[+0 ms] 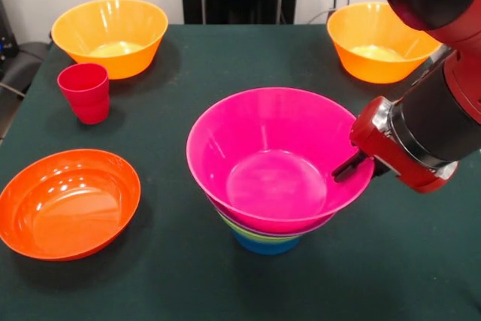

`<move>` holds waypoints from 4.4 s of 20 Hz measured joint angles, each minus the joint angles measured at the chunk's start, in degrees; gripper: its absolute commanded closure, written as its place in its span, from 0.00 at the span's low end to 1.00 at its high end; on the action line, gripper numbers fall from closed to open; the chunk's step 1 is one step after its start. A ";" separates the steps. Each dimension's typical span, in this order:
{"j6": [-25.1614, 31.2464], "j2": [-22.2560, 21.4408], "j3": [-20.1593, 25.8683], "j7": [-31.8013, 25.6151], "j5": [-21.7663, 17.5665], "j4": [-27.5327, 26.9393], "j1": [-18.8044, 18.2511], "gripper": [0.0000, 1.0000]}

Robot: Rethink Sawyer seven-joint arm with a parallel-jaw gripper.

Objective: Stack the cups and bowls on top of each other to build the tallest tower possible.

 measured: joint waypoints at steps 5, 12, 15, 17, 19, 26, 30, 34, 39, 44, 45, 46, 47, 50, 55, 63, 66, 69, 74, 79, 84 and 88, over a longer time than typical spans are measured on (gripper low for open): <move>-4.27 -1.49 1.59 0.00 -0.51 3.67 1.07 1.00; -6.72 -2.65 2.37 0.00 -0.51 6.63 1.63 1.00; -6.92 -3.15 2.56 0.00 -0.51 7.82 1.88 1.00; -6.91 -3.37 2.66 0.00 -0.52 8.34 1.99 1.00; -6.91 -3.52 2.79 0.00 -0.51 8.83 2.10 1.00; -6.93 -4.47 3.52 0.00 -0.54 11.88 3.46 1.00; -6.92 -5.34 4.02 0.00 -0.78 14.00 4.58 1.00; -6.92 -5.47 4.15 0.00 -0.80 14.38 4.79 1.00; -6.92 -5.47 4.16 0.00 -0.79 14.37 4.40 1.00; -6.92 -5.47 4.16 0.00 -0.78 14.14 3.84 1.00; -6.92 -5.47 4.16 0.00 -0.78 14.01 3.69 1.00; -6.92 -5.48 4.16 0.00 -0.78 13.96 3.59 1.00; -6.92 -5.48 4.16 0.00 -0.78 13.96 3.46 1.00; -7.04 -5.48 4.17 0.00 -0.79 13.96 3.18 1.00; -8.38 -5.48 4.33 0.00 -0.79 14.01 3.17 1.00; -9.14 -5.48 4.50 0.00 -0.82 14.04 3.16 1.00; -9.12 -5.48 4.50 0.00 -0.83 14.03 3.16 1.00; -9.12 -5.44 4.50 0.00 -0.84 13.96 3.15 1.00; -9.12 -5.33 4.49 0.00 -0.91 13.73 3.11 1.00; -9.12 -5.33 4.49 0.00 -0.98 13.71 3.11 1.00; -9.12 -5.28 4.49 0.00 -1.05 13.44 3.11 1.00; -9.12 -5.29 4.49 0.00 -1.09 13.37 3.11 1.00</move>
